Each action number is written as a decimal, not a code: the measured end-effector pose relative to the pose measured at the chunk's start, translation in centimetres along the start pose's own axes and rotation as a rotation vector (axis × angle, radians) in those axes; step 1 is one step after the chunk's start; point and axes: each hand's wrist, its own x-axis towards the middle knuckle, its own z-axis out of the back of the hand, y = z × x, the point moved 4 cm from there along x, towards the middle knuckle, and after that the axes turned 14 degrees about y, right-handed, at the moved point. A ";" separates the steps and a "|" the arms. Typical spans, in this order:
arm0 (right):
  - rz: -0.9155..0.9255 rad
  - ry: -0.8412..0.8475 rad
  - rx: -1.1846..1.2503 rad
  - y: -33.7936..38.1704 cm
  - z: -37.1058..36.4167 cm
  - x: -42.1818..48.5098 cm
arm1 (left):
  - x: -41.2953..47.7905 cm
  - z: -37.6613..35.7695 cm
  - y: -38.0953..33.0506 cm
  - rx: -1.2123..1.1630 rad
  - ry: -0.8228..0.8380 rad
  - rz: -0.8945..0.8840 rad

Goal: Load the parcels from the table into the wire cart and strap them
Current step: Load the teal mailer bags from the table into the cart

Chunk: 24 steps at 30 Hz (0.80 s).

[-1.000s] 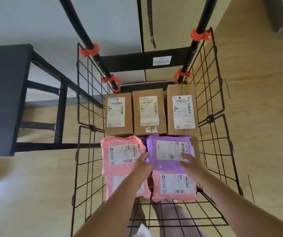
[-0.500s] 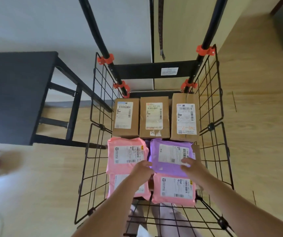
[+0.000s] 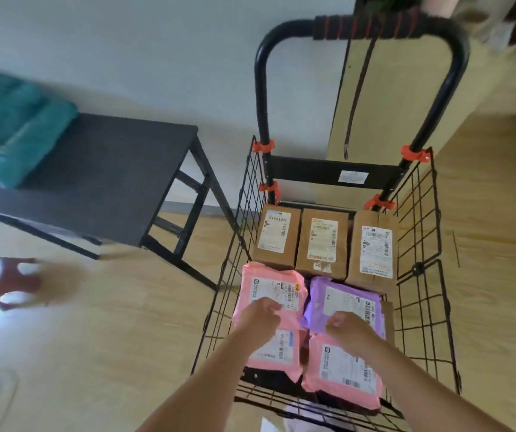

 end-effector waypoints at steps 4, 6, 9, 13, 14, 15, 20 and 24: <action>0.054 -0.045 -0.117 4.5 -1.3 -1.6 | -2.5 3.2 1.9 -0.100 -0.118 -0.083; 0.101 -0.064 -0.115 6.7 -2.3 -2.3 | -3.9 4.9 3.2 -0.170 -0.202 -0.118; 0.173 -0.122 -0.162 10.2 -3.9 -3.2 | -6.3 7.8 5.6 -0.173 -0.328 -0.127; 0.222 -0.188 -0.242 14.8 -7.0 -4.4 | -9.7 10.5 11.4 -0.235 -0.368 -0.050; 0.223 -0.194 -0.277 15.8 -8.0 -4.6 | -10.5 10.9 13.3 -0.241 -0.378 -0.030; 0.222 -0.198 -0.310 16.8 -9.0 -4.9 | -11.2 11.1 15.1 -0.260 -0.379 -0.016; 0.267 -0.176 -0.435 21.3 -14.4 -5.7 | -14.8 12.3 23.2 -0.264 -0.346 0.030; 0.237 -0.166 -0.577 24.5 -19.3 -6.1 | -17.2 13.4 28.4 -0.255 -0.361 0.043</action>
